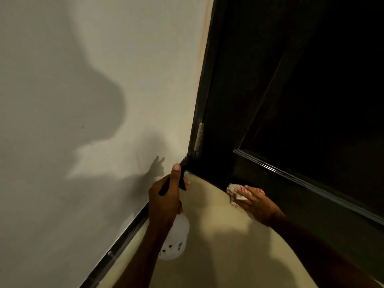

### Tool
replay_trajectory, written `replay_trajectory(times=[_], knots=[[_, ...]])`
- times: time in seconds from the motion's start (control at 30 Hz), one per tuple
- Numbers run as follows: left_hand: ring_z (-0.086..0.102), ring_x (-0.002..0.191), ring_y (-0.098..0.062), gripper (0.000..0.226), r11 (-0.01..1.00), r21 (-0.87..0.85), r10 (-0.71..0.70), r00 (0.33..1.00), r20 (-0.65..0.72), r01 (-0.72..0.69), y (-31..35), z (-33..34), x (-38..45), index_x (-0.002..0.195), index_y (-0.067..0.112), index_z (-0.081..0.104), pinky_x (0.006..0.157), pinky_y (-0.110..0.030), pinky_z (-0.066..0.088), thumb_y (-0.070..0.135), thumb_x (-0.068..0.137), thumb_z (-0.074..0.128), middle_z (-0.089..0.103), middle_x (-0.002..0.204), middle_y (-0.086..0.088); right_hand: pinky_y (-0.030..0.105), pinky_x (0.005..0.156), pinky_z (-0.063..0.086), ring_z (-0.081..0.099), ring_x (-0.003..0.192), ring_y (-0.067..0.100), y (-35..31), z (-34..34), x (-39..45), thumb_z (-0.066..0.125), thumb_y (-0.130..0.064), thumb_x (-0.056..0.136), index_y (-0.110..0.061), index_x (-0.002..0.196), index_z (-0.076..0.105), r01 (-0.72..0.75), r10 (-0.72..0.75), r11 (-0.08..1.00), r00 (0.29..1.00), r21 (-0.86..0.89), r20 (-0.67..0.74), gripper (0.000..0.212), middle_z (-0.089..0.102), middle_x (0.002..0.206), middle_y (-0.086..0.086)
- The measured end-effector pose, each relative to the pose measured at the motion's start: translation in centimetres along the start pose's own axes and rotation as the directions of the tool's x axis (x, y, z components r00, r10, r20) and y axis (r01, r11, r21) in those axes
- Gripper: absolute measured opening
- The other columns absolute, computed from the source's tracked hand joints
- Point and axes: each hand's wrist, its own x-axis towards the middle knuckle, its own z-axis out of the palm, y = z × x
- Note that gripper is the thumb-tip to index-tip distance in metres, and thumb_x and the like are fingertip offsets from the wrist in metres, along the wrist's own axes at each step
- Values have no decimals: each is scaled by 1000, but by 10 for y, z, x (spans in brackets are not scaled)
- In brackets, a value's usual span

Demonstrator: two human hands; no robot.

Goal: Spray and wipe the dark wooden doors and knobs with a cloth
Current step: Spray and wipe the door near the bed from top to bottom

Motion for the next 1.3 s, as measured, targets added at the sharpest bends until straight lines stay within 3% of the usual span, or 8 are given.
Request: replay_trajectory(times=[0.13, 0.23, 0.3, 0.4, 0.73, 0.97, 1.13, 1.3], knots=[[53, 43, -22, 63, 1000, -10, 18, 1000, 21, -18, 2, 13, 1, 83, 8, 76, 41, -27, 44, 63, 92, 47, 77, 82, -8, 56, 111, -32, -2, 154, 35, 11, 0, -23, 55, -34, 100, -27, 160, 13, -14, 21, 997, 995, -77, 94, 74, 16, 168, 7], [54, 44, -23, 63, 1000, 0, 26, 999, 30, -26, 2, 15, -1, 83, 9, 76, 41, -27, 44, 63, 93, 46, 77, 81, -5, 59, 115, -27, 18, 153, 29, 15, -25, -3, 71, -38, 86, -29, 154, 40, 9, 14, 995, 973, -98, 229, 76, 38, 161, 2], [55, 44, -23, 62, 999, 15, 28, 999, 28, -29, 2, 14, -2, 82, 11, 77, 42, -28, 44, 63, 93, 46, 77, 80, -3, 55, 123, -13, 38, 147, 26, 16, -36, 23, 80, -36, 74, -26, 144, 57, -31, 37, 998, 994, -58, 104, 74, 50, 152, 0], [52, 40, -17, 60, 999, -5, 37, 999, 14, -37, 5, 12, -3, 82, 11, 76, 41, -26, 43, 62, 93, 47, 76, 78, -5, 55, 123, -11, 17, 155, 27, 22, -86, 69, 62, -33, 88, -25, 156, 37, -185, 187, 982, 974, 34, -130, 73, 24, 166, 2], [69, 77, -51, 56, 998, -62, 9, 999, -40, -12, 17, -5, 7, 77, 16, 77, 48, -30, 43, 61, 94, 48, 78, 79, -4, 55, 122, -13, -11, 156, 27, 47, -147, 113, 49, -16, 90, -19, 163, 11, -485, 604, 796, 682, 363, -412, 83, 1, 170, 3], [59, 62, -49, 53, 995, -73, 57, 996, -65, -62, 19, -24, 2, 79, 22, 79, 48, -29, 39, 62, 94, 48, 76, 77, -7, 55, 99, -43, -15, 155, 29, -20, -102, 122, 27, -31, 108, -23, 163, 5, -207, 206, 964, 978, 167, 20, 59, -11, 169, 2], [58, 54, -37, 60, 996, -85, 35, 997, -67, -41, 10, -28, 2, 73, 16, 78, 50, -31, 41, 66, 91, 50, 75, 77, -13, 51, 112, -29, -17, 154, 28, -16, -113, 127, 28, -27, 108, -21, 162, 7, -155, 152, 979, 988, 131, 31, 58, -16, 167, 2], [57, 53, -44, 63, 998, -56, -10, 997, -72, 6, 5, -13, 2, 76, 12, 78, 49, -33, 43, 67, 89, 51, 75, 73, -12, 52, 123, -13, -3, 156, 30, 6, -96, 108, 44, -14, 86, -15, 161, 23, -336, 404, 910, 855, 244, -327, 78, 0, 169, 5]])
